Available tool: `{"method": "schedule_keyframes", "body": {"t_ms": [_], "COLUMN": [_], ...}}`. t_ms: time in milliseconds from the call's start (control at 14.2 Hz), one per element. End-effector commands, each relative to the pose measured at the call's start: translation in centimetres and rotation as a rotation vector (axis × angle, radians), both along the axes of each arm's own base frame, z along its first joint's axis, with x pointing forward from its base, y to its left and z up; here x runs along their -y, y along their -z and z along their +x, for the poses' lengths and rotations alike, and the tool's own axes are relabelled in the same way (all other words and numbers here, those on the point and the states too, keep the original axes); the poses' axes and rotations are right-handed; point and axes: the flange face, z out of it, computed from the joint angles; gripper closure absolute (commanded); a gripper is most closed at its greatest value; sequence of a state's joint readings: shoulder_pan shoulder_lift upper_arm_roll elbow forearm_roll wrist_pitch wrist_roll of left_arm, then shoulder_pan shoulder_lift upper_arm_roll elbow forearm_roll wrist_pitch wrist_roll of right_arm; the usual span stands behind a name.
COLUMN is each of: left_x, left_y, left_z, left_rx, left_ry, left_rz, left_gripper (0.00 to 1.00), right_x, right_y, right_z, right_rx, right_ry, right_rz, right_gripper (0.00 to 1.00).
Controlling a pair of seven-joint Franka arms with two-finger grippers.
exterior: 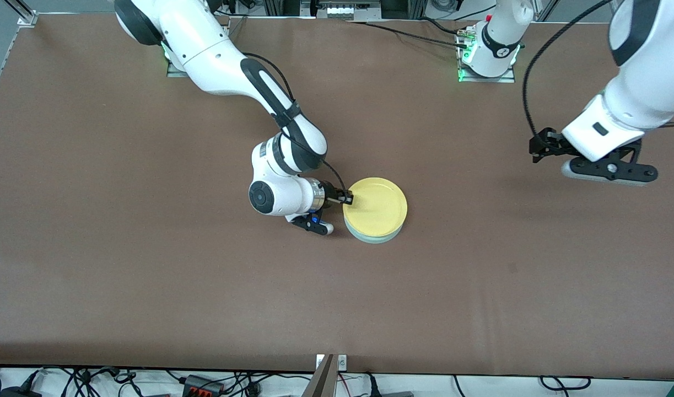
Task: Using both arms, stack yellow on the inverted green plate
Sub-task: 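Carry the yellow plate over the green plate while the left gripper withdraws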
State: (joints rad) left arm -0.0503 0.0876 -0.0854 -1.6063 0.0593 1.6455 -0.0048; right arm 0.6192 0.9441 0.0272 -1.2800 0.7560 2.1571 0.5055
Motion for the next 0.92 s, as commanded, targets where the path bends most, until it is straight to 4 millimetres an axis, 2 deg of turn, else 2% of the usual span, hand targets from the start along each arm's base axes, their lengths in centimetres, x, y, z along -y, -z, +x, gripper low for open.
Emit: {"method": "schedule_keyframes", "body": {"t_ms": [0,211,423,564,705,846], "left_x": [-0.9,-1.1,-1.6,-2.5,-2.6,-3.0], "left_y": [-0.3,0.9,1.0,0.3,-0.7,-0.5], "left_z": [-2.3,-2.8,-2.4,-1.9,-1.1,-0.3], "left_rx": [0.0,0.014,0.036,0.057,0.077,0.071], "left_ry": [0.017,0.029,0.022,0.01,-0.018,-0.048], "left_rz": [-0.024,-0.032,-0.035,-0.036,-0.038,-0.028], "left_gripper": [0.0,0.0,0.0,0.0,0.0,0.0], "right_x": [-1.4,-1.7,-1.4,-1.5,-1.3,-1.1], "right_y": [-0.5,-0.1,0.0,0.0,-0.4,-0.6], "right_z": [0.2,0.6,0.8,0.6,0.8,0.8], "right_rx": [-0.004,0.002,0.002,-0.004,0.003,0.003], "right_ry": [0.038,0.047,0.048,0.039,0.035,0.028], "right_rz": [0.018,0.021,0.015,0.01,0.007,0.001], "right_gripper": [1.0,1.0,1.0,1.0,1.0,1.0]}}
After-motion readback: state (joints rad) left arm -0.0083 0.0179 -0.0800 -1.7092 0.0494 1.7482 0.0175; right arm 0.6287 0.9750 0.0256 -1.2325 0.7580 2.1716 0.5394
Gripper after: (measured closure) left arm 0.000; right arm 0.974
